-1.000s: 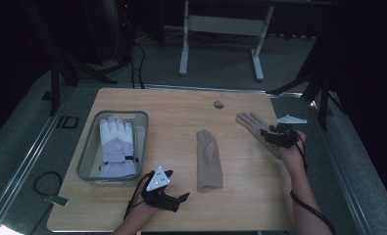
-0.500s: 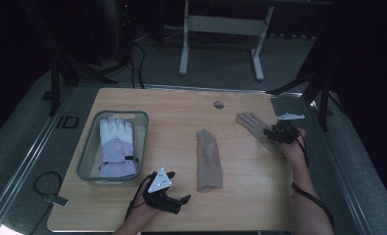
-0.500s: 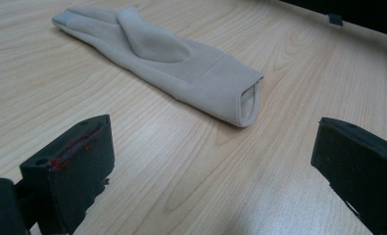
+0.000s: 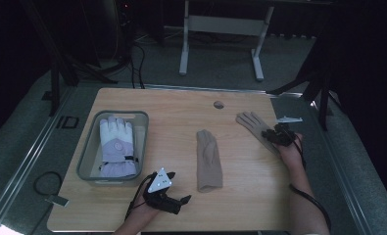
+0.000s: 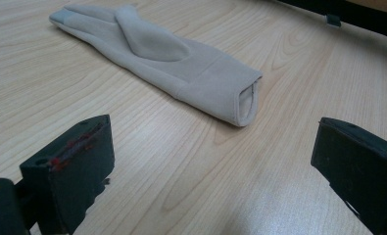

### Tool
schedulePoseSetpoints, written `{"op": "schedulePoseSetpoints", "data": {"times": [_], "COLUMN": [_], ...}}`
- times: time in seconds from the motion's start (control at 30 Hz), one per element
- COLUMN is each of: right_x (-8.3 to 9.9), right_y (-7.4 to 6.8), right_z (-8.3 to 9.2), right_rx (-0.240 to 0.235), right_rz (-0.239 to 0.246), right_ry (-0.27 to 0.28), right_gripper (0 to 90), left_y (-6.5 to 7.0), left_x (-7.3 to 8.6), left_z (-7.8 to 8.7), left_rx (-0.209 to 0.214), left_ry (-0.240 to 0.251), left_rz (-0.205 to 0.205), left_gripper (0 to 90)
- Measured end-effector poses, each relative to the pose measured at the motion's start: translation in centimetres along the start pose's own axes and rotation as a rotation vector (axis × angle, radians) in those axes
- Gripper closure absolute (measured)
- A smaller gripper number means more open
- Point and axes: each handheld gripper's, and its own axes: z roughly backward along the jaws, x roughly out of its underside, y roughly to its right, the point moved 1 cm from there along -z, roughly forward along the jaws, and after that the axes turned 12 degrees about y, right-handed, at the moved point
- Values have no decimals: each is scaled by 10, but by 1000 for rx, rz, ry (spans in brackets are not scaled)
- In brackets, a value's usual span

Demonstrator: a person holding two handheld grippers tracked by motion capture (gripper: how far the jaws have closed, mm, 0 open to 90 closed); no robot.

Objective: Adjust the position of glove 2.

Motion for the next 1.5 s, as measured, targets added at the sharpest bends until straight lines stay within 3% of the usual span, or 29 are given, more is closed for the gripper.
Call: {"op": "schedulePoseSetpoints", "data": {"times": [0.17, 0.23, 0.37, 0.63, 0.83, 0.93, 1.1, 1.33, 1.5], "right_x": [0, -3, -8, -25, -27, -20, -2, 26, 42], "right_y": [-5, -7, -15, -46, -71, -84, -99, -109, -109], "right_z": [1, 2, 9, 45, 75, 88, 97, 93, 84], "right_rx": [33, 68, 108, 180, 257, 265, 298, 310, 319], "right_rz": [-5, -53, -86, -189, -256, -303, -315, -347, -334], "right_ry": [-5, -9, 11, 98, 153, 173, 168, 125, 80], "right_gripper": [800, 833, 838, 837, 837, 837, 836, 827, 760], "left_y": [0, 1, 0, 0, 2, 2, 1, 2, 2], "left_x": [0, -1, -2, -3, -3, -3, -4, -5, -5], "left_z": [0, 0, 1, 2, 2, 2, 3, 3, 2], "left_rx": [-2, -3, -7, -13, -7, -6, -6, -4, -3], "left_ry": [2, 4, 9, 12, 13, 16, 21, 24, 22], "left_rz": [-1, 0, 1, -6, -12, -15, -13, -19, -19], "left_gripper": [25, 25, 25, 25, 25, 25, 25, 25, 25]}}
